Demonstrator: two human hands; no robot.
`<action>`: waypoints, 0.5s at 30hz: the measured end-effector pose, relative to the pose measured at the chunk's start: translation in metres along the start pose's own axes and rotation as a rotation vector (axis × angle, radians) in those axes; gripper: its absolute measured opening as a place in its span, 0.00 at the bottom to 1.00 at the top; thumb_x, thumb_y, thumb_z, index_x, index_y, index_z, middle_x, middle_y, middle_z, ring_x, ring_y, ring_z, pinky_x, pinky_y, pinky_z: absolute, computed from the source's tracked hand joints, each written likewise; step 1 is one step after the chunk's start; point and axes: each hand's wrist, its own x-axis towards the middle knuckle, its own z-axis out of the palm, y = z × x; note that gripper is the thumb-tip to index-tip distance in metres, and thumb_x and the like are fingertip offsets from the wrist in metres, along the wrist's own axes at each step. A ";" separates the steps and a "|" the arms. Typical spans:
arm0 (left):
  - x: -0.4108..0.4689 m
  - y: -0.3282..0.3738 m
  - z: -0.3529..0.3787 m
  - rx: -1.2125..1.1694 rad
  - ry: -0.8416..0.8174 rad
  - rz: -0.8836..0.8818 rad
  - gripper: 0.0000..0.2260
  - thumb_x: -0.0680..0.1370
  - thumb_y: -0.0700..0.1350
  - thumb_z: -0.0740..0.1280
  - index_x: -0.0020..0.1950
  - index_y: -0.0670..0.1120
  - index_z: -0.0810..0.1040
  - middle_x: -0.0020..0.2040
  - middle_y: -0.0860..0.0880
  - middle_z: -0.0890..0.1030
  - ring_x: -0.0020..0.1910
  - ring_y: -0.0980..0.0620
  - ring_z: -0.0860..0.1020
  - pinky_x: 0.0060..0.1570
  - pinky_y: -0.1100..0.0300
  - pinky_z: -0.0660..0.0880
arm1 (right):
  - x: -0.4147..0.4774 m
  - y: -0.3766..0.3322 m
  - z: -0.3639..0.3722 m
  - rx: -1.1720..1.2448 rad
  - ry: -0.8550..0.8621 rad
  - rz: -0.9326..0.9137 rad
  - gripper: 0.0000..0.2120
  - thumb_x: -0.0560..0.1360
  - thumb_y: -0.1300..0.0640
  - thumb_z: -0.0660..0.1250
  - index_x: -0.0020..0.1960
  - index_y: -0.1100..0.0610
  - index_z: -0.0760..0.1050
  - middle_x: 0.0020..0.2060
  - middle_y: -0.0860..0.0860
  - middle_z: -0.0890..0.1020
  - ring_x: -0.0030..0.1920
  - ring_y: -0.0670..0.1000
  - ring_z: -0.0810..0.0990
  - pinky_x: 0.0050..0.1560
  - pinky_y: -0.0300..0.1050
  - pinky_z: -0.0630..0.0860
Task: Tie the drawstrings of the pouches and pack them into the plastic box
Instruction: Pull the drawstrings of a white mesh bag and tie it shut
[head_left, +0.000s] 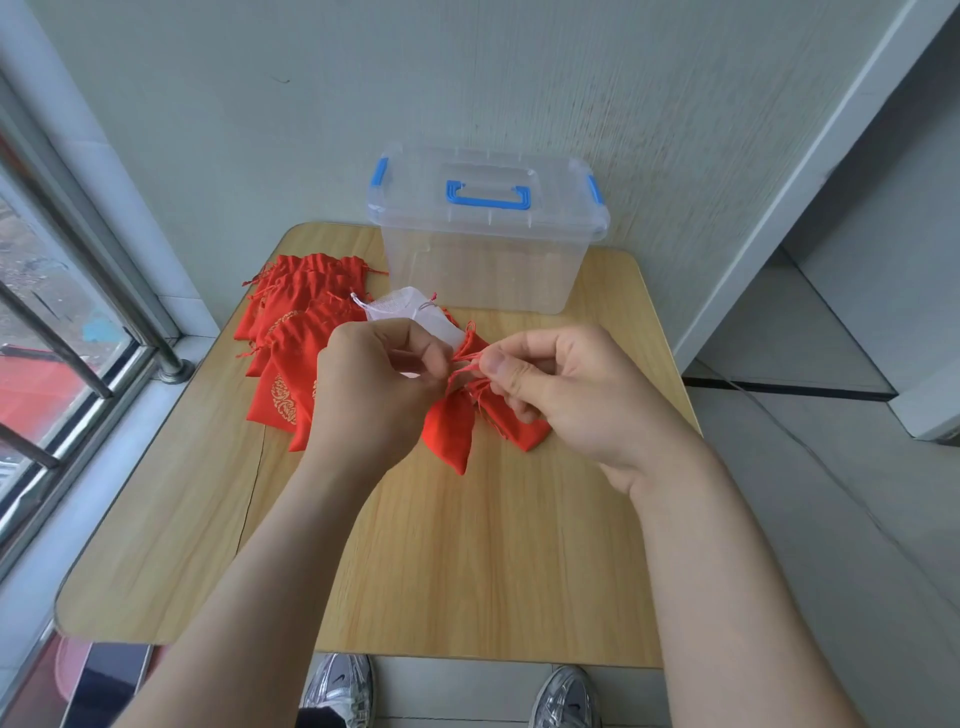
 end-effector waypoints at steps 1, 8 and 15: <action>0.000 0.000 0.001 -0.004 -0.020 0.021 0.12 0.73 0.34 0.79 0.36 0.48 0.84 0.38 0.53 0.87 0.39 0.56 0.86 0.36 0.63 0.79 | 0.002 0.002 -0.001 0.012 0.017 0.016 0.08 0.83 0.58 0.71 0.47 0.55 0.86 0.34 0.50 0.81 0.35 0.49 0.73 0.36 0.39 0.72; -0.004 0.013 0.005 -0.098 -0.189 -0.041 0.16 0.79 0.36 0.61 0.46 0.46 0.89 0.42 0.48 0.88 0.38 0.55 0.86 0.41 0.57 0.83 | 0.007 0.008 0.001 0.046 0.154 0.036 0.08 0.82 0.57 0.72 0.45 0.53 0.87 0.32 0.45 0.82 0.32 0.44 0.74 0.36 0.36 0.73; -0.006 0.013 0.003 -0.040 -0.200 0.008 0.18 0.85 0.52 0.67 0.42 0.43 0.84 0.37 0.45 0.87 0.39 0.47 0.86 0.35 0.60 0.76 | 0.006 0.009 0.004 0.012 0.188 0.028 0.07 0.82 0.57 0.73 0.47 0.53 0.87 0.30 0.44 0.83 0.30 0.40 0.78 0.35 0.35 0.74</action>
